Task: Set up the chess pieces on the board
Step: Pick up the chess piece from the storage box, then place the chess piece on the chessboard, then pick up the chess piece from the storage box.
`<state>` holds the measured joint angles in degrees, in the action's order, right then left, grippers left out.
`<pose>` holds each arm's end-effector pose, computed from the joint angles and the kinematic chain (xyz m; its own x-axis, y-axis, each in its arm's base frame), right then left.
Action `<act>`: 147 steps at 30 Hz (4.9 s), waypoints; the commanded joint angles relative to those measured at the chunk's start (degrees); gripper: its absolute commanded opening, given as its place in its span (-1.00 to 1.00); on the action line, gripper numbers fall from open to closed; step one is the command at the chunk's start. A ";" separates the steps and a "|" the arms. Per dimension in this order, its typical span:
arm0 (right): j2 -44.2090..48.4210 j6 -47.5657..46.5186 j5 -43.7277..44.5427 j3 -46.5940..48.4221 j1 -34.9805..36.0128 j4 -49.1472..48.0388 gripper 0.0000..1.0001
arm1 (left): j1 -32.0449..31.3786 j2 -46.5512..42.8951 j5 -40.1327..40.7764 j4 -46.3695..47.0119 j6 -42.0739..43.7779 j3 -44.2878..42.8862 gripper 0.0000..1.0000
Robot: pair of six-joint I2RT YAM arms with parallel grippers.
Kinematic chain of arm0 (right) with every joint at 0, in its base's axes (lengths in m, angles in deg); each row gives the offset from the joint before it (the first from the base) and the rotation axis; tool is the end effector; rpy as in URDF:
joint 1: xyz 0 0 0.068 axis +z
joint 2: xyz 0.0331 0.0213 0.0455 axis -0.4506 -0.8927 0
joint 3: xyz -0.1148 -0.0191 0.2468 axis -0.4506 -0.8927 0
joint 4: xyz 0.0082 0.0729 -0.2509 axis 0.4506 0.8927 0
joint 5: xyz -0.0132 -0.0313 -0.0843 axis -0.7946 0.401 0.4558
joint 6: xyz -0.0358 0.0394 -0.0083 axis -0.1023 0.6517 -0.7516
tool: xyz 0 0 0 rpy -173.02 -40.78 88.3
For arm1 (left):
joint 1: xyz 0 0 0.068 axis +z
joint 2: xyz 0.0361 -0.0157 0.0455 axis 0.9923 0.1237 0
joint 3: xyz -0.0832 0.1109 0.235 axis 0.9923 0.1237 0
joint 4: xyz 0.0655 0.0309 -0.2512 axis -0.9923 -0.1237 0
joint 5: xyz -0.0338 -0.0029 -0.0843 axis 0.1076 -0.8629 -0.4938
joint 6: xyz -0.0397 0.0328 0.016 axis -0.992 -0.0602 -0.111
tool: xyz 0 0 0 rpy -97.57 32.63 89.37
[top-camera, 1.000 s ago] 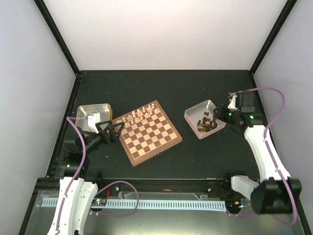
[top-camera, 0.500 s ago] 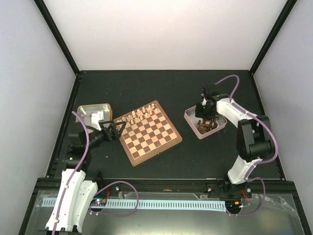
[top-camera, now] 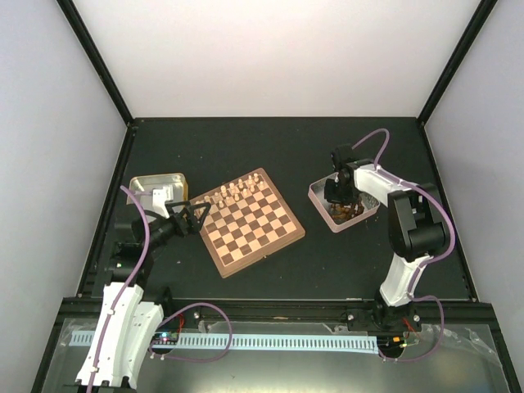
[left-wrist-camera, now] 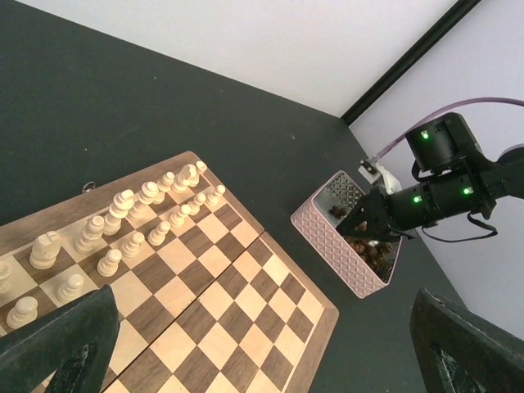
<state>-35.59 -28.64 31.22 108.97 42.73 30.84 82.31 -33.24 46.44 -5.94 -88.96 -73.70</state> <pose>0.3359 0.0967 0.1670 -0.9567 0.1770 -0.2312 0.1492 0.9798 0.1330 0.1346 -0.0224 0.2630 -0.5377 -0.3521 -0.7661 0.3683 0.7193 -0.5890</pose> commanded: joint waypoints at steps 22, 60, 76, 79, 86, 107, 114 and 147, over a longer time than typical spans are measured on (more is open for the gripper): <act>12.63 2.22 -1.15 0.17 10.29 3.62 -0.86 | -0.29 -1.31 2.48 0.54 -0.35 -1.06 0.98; 5.51 4.17 -2.79 5.16 24.58 3.68 -0.27 | -0.69 -2.44 3.56 0.27 0.14 0.27 0.98; 17.94 3.30 17.31 -6.78 1.39 3.79 -0.28 | -1.06 -2.39 3.72 0.12 0.18 -0.09 0.98; 17.07 2.83 18.81 -7.96 -0.89 3.95 -0.28 | -1.09 -2.30 3.78 0.14 0.17 -0.09 0.98; 14.50 1.68 16.23 -9.27 -3.23 2.21 -0.31 | -1.01 -2.02 3.85 0.25 0.24 -0.09 0.98; 11.17 1.11 10.84 -10.55 -3.73 0.34 -0.86 | -1.09 -2.02 4.01 0.19 0.27 0.00 0.98; 12.88 1.35 13.92 -10.83 -3.73 1.92 -0.54 | -1.09 -2.07 3.89 0.04 0.23 0.06 0.98; 24.40 3.11 -15.43 -11.93 -3.40 -11.10 -0.90 | -1.18 -1.50 2.49 1.19 -1.19 0.08 0.98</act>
<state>-11.31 -27.32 27.64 96.97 39.23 22.54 81.53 -35.10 49.67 -6.29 -89.37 -72.87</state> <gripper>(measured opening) 0.097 0.989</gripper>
